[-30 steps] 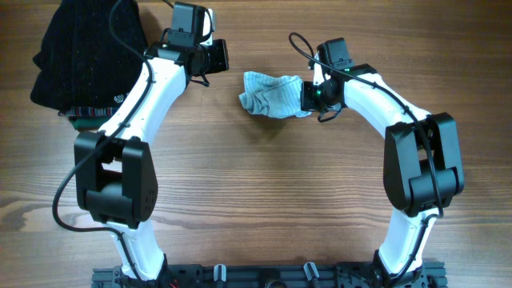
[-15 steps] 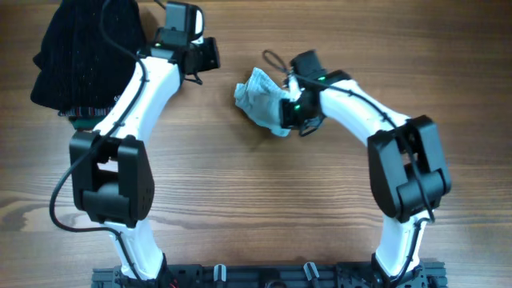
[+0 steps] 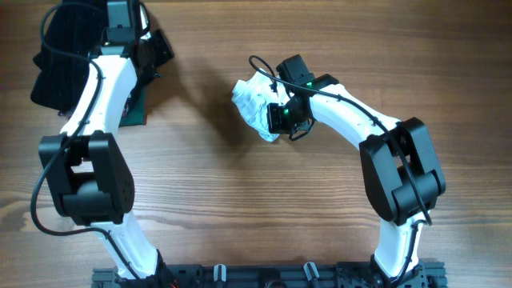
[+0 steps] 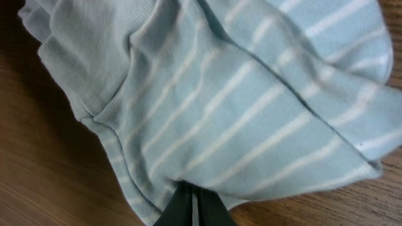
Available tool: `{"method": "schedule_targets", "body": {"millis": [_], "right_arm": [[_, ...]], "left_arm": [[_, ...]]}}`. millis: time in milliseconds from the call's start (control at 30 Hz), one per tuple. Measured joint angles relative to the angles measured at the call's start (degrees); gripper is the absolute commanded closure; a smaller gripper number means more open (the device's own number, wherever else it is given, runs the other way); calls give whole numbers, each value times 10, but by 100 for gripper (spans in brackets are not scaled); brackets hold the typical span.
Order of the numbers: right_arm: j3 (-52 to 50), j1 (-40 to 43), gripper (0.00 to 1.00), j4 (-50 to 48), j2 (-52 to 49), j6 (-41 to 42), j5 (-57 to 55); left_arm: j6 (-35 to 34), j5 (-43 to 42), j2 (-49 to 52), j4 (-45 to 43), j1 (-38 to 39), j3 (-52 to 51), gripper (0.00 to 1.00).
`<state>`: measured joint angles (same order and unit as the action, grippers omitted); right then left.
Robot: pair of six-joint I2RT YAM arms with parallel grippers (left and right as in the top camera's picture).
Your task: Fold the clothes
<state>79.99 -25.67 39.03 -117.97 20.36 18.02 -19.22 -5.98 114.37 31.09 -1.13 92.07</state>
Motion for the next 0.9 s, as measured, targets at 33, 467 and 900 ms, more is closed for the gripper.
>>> {"method": "schedule_targets", "body": {"millis": [33,467,900], "right_arm": [[0,0,96,3,0,0,0],[0,-17,96,-10,0,-49,-5],[0,-64,96,-145,-39,-53,-2]], "left_arm": [[-1,-1,0,0,-1,0,96],[-4,-9,-30,-5,-2,0,96],[-4,-10,-179,37,-2,0,96]]}}
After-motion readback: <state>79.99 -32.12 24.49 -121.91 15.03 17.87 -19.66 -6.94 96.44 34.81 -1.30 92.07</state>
